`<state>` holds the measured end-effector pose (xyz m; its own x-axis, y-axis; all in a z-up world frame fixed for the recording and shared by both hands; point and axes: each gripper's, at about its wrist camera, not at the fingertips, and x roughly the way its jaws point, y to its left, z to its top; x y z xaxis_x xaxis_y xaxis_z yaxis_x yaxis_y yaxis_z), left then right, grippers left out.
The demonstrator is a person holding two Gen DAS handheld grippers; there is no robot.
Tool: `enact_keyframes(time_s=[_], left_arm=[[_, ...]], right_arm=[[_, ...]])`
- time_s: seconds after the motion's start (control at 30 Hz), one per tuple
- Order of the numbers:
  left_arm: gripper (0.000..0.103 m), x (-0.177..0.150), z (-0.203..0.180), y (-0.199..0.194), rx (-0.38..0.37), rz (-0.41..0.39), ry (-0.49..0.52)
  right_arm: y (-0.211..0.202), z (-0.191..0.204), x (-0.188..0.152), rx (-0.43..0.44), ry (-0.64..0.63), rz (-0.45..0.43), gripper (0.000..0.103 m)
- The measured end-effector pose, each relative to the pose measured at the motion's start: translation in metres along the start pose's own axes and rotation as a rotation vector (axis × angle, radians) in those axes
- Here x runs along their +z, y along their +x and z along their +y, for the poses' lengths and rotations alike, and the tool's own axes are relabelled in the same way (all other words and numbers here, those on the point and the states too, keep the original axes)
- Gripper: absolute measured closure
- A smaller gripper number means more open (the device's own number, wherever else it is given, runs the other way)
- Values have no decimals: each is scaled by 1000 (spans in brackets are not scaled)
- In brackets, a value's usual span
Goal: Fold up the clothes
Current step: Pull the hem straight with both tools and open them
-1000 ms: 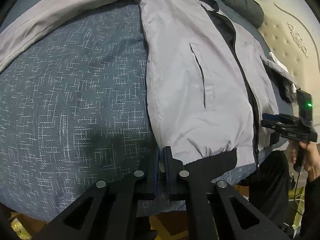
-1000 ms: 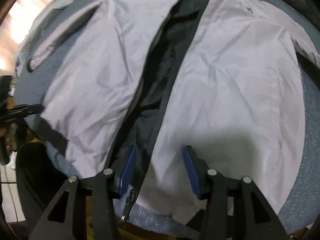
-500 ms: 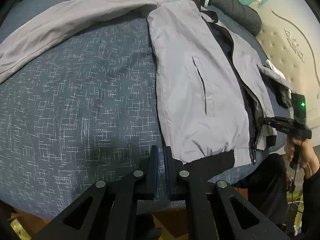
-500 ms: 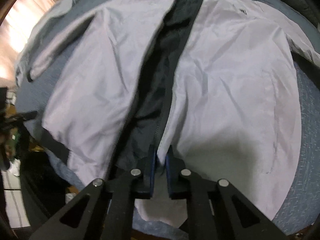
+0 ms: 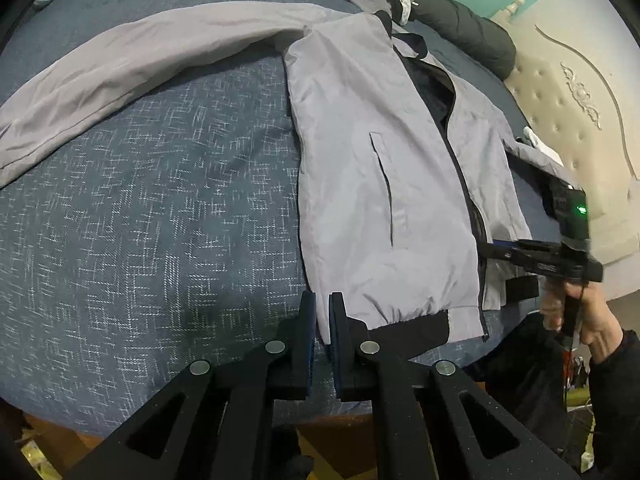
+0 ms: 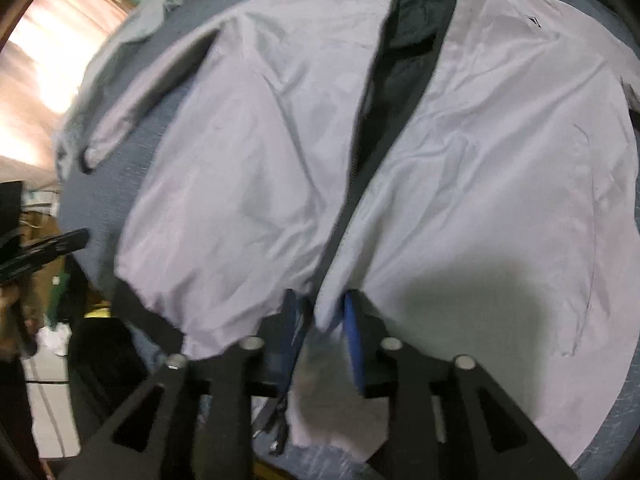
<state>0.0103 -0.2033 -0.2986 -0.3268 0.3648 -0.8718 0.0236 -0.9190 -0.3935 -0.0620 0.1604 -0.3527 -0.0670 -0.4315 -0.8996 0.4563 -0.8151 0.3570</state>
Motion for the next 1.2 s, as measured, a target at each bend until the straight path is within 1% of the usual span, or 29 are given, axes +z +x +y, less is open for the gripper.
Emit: enact_keyframes(time_s=[0.07, 0.17, 0.27, 0.33, 0.43, 0.57, 0.67, 0.73, 0.77, 0.8, 0.9, 1.07, 1.2], left_arm=[[96, 2, 1, 1, -1, -1, -10], [95, 4, -5, 3, -11, -4, -3], [95, 8, -15, 6, -23, -3, 14], [94, 11, -24, 9, -33, 1, 26], [92, 16, -40, 14, -55, 9, 47], [81, 25, -75, 30, -91, 27, 96], [77, 33, -100, 45, -117, 40, 121], [69, 40, -117, 56, -133, 46, 134], [63, 44, -127, 63, -140, 47, 138], [62, 47, -134, 68, -149, 47, 139], [61, 57, -158, 86, -174, 60, 148], [56, 70, -190, 120, -168, 97, 172], [56, 78, -206, 145, -166, 117, 177]], right_arm=[[-21, -1, -2, 13, -17, -44, 70], [-58, -17, -8, 2, -13, -110, 70], [-90, -53, -13, -59, 26, -152, 70], [-102, -83, -21, -106, 93, -161, 70], [-113, -127, -35, -136, 184, -155, 70], [-118, -158, -59, -156, 252, -145, 70], [-123, -178, -74, -151, 293, -141, 70], [-124, -183, -79, -147, 302, -142, 70], [-124, -185, -80, -144, 302, -144, 70], [-125, -186, -80, -141, 301, -146, 70], [-128, -186, -81, -133, 293, -150, 70], [-129, -190, -81, -115, 294, -154, 70], [-129, -195, -82, -99, 302, -156, 70]])
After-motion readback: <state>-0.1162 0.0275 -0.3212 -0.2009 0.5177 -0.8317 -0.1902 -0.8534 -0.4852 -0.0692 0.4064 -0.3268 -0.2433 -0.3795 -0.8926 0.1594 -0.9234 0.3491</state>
